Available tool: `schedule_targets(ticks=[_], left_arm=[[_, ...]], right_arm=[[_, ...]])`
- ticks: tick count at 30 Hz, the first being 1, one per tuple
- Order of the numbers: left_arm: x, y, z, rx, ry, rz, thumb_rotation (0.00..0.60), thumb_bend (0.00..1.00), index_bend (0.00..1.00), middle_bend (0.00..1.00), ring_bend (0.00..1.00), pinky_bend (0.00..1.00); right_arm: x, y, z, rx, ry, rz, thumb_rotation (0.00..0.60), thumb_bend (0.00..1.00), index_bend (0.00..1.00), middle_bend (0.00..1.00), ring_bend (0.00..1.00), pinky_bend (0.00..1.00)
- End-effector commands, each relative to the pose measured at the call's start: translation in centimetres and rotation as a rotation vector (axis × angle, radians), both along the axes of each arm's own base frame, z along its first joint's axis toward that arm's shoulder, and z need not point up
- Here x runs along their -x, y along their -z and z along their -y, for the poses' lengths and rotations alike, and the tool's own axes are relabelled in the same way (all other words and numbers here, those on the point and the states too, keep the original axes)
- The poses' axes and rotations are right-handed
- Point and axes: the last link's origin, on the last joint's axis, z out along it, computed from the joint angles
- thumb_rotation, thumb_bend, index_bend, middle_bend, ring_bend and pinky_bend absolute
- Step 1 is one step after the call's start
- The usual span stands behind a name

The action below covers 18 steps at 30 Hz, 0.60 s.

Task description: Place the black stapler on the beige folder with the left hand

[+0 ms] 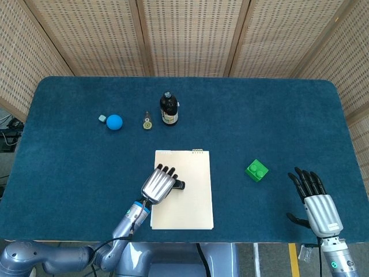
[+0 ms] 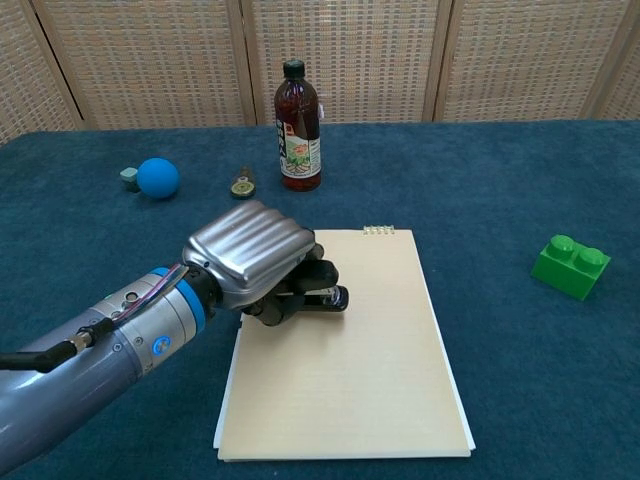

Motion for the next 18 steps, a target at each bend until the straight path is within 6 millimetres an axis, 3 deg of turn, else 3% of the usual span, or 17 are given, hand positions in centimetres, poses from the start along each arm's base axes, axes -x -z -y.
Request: schedule_targets(ticks=[1,5,7,9,11,14,18], left_arm=[[-0.2,0.1,0.1,-0.001,0.004,0.007,0.6,0.46,0.58,0.3,0.34,0.35],[-0.4,0.4,0.2,0.006,0.003,0.011,0.6,0.44,0.55,0.26,0.31,0.32],[-0.3,0.5,0.3,0.006,0.009,-0.002,0.6,0.4,0.48,0.17,0.22,0.21],[-0.2,0.6,0.3,0.006,0.01,-0.015,0.6,0.36,0.35,0.03,0.07,0.07],[0.0,0.7,0.4,-0.01,0.009,-0.031,0.6,0.34,0.22,0.0,0.01,0.02],[-0.7,0.5,0.5,-0.079,0.052,-0.031,0.6,0.33,0.04,0.0,0.0,0.0],[-1.2,0.3,0.8,-0.119,0.068,0.027,0.6,0.32,0.0,0.0,0.0,0.0]], right_arm=[[0.0,0.0,0.0,0.0,0.0,-0.001,0.6,0.13,0.0,0.0,0.0,0.0],[0.0,0.0,0.0,0.0,-0.001,0.0,0.6,0.13,0.0,0.0,0.0,0.0],[0.0,0.0,0.0,0.001,-0.002,0.0,0.6,0.13,0.0,0.0,0.0,0.0],[0.0,0.0,0.0,0.001,-0.002,0.0,0.6,0.13,0.0,0.0,0.0,0.0],[-0.1,0.0,-0.1,0.0,-0.002,0.001,0.6,0.13,0.01,0.0,0.0,0.0],[-0.1,0.2,-0.1,-0.005,-0.005,-0.006,0.6,0.13,0.02,0.0,0.0,0.0],[-0.1,0.3,-0.1,-0.007,-0.003,-0.012,0.6,0.13,0.02,0.0,0.0,0.0]])
